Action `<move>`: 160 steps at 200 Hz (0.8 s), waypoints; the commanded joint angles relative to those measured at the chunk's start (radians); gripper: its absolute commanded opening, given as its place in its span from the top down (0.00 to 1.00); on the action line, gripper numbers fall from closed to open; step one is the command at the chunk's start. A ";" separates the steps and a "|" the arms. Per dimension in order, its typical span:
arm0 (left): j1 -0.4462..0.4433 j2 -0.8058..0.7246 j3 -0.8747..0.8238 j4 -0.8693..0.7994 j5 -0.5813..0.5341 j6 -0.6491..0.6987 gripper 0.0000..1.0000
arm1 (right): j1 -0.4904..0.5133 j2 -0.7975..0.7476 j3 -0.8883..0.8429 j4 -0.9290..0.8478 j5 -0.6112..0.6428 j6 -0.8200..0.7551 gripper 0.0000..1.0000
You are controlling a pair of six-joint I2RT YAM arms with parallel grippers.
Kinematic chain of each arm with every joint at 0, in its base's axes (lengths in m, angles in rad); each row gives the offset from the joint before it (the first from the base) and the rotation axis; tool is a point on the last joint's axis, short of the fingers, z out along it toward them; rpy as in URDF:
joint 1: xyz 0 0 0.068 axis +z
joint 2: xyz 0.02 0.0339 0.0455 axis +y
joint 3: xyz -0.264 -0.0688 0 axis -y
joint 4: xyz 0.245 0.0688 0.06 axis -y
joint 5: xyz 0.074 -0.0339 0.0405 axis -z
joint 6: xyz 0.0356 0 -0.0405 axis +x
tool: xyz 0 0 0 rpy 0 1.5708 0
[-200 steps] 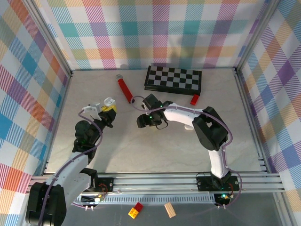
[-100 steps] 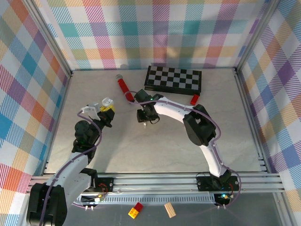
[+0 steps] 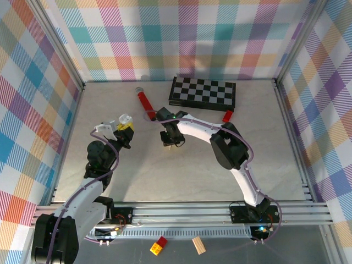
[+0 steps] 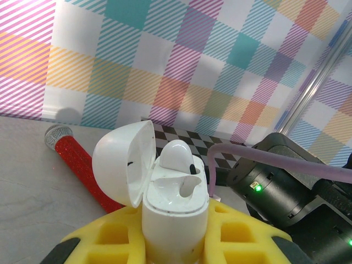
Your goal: Insert the wireless bluetooth earbuds into the charging case
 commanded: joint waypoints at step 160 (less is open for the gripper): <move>0.010 -0.008 0.003 0.016 0.096 0.001 0.95 | 0.008 -0.415 -0.558 0.098 0.039 -0.141 0.77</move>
